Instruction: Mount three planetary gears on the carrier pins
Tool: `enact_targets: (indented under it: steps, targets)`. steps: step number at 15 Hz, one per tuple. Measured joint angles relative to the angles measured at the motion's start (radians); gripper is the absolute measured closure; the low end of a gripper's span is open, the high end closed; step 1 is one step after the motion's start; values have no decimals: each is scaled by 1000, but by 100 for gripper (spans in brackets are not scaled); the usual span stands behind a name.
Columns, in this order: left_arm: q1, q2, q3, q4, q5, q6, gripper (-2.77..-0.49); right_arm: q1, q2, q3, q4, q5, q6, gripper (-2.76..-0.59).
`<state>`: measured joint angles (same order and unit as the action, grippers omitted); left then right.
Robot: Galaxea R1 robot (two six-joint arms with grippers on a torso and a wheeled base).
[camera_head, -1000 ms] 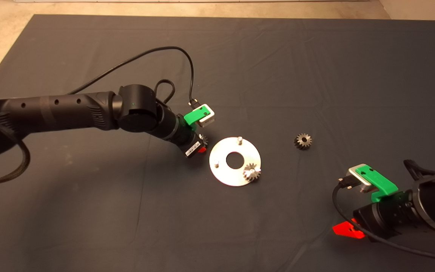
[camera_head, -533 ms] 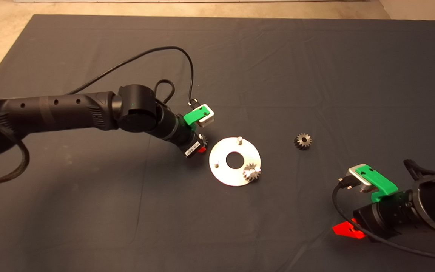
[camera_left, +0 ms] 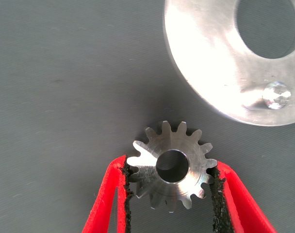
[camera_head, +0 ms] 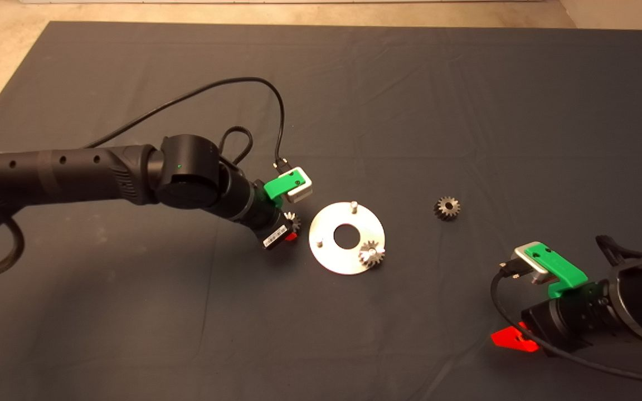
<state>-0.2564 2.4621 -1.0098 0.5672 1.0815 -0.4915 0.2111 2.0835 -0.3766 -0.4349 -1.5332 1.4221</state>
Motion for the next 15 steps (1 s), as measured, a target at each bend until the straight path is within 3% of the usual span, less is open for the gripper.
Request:
enact_targets:
  steps: [5, 6, 8, 9, 11, 12, 15]
  targets:
    - [-54, -3, 28, 1, 5, -8, -74, 0, 0, 0, 0, 0, 0, -260]
    - [-61, -2, 45, 0, 15, -18, -73, 0, -1, 0, 0, 0, 0, -260]
    - [-80, -2, 78, -1, 59, -49, -73, 0, -1, 0, 0, 0, 0, -260]
    - [-104, -2, 97, -3, 76, -63, -72, 0, -1, 0, 0, 0, 0, -260]
    - [-158, -2, 130, -2, 83, -100, -72, 0, -1, 0, 0, 0, 0, -260]
    - [-169, 0, 142, -1, 89, -119, -71, 0, 0, 0, 0, 0, 0, -260]
    - [-168, 3, 184, -3, 107, -150, -70, 0, 0, 0, 0, 0, 0, -260]
